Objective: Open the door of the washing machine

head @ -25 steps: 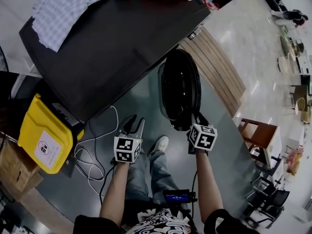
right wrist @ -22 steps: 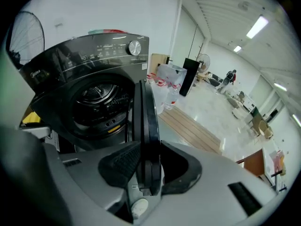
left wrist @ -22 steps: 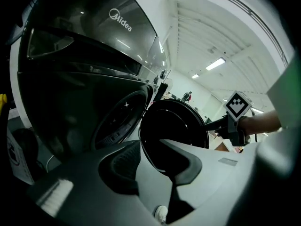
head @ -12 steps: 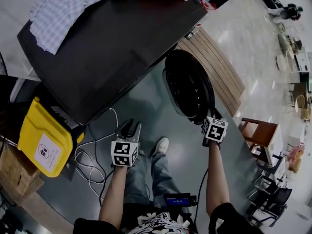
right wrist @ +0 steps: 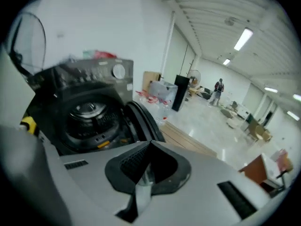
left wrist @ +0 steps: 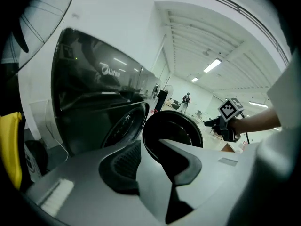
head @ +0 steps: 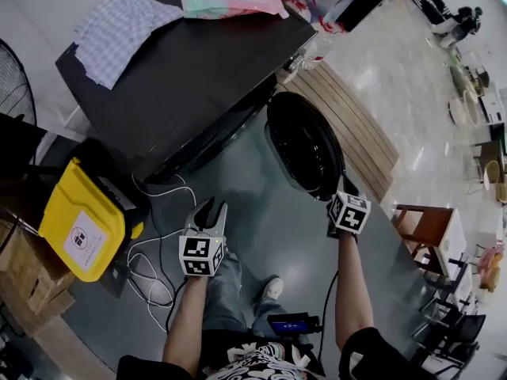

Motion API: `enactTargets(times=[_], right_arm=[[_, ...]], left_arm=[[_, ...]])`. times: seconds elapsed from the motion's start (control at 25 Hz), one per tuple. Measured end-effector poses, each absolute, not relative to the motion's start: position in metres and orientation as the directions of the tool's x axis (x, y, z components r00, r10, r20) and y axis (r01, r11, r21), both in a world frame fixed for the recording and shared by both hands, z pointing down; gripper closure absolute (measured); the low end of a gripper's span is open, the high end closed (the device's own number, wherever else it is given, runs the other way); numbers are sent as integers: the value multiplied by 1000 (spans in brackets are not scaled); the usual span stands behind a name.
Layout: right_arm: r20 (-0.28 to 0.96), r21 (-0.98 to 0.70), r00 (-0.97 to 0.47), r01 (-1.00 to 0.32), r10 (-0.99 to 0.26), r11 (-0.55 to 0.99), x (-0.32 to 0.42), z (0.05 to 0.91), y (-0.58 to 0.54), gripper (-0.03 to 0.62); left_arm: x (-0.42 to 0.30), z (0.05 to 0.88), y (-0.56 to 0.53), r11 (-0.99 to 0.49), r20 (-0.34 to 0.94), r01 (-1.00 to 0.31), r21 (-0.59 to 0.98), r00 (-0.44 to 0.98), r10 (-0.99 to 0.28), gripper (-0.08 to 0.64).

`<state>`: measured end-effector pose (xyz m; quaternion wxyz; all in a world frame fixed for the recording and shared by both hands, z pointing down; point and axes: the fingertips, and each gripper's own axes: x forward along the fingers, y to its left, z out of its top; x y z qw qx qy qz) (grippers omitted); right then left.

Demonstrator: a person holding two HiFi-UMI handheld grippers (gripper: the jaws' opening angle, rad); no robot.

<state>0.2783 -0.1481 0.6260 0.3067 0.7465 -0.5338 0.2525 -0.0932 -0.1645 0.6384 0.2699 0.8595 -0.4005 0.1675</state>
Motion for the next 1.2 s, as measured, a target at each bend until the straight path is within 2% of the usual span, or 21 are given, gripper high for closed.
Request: enactTargets(times=[0.08, 0.24, 0.48, 0.76, 0.96, 1.2], right_arm=[[643, 44, 178, -980, -745, -196, 250, 596, -136, 589], [542, -153, -32, -986, -840, -62, 192, 531, -62, 589], [415, -250, -221, -960, -883, 123, 154, 439, 82, 589], [367, -227, -236, -961, -900, 160, 162, 382, 194, 591], [348, -217, -230, -963, -909, 160, 166, 370, 216, 591], [331, -221, -241, -960, -912, 173, 168, 366, 233, 591]], left_arm=[[-94, 605, -157, -521, 461, -796, 307, 604, -651, 445], [-87, 533, -104, -486, 387, -831, 271, 557, -735, 463], [-54, 428, 22, -475, 283, -846, 241, 530, -800, 502], [-39, 382, 131, -418, 262, -872, 256, 479, -838, 515], [-38, 359, 154, -405, 205, -879, 252, 458, -865, 518], [-38, 357, 178, -396, 205, -881, 259, 451, -869, 517]])
